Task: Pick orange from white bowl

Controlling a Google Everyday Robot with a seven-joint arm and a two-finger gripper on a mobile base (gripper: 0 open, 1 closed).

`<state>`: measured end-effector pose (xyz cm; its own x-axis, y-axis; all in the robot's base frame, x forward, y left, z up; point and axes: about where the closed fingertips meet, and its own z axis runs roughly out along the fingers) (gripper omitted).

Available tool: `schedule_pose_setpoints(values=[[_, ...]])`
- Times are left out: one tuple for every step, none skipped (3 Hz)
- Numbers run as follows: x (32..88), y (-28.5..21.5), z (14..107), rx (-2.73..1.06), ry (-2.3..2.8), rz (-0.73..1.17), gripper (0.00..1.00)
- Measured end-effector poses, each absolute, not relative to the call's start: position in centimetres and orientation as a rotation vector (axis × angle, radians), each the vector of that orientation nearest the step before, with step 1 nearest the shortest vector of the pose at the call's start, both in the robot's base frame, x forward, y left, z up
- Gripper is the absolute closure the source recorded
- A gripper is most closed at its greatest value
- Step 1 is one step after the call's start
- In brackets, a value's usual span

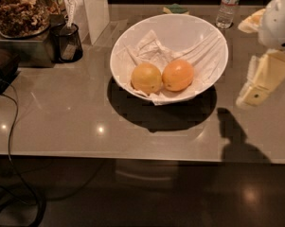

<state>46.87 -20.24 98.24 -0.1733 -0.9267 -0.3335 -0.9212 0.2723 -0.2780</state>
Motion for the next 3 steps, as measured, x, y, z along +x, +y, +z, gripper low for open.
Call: schedule_pose_setpoints(values=[[50.05, -18.5, 97.69, -1.661, 2.065, 0.093, 0.0], [50.39, -18.42, 97.61, -1.659, 2.061, 0.101, 0.0], [50.84, -18.01, 97.56, -1.655, 2.026, 0.114, 0.0]])
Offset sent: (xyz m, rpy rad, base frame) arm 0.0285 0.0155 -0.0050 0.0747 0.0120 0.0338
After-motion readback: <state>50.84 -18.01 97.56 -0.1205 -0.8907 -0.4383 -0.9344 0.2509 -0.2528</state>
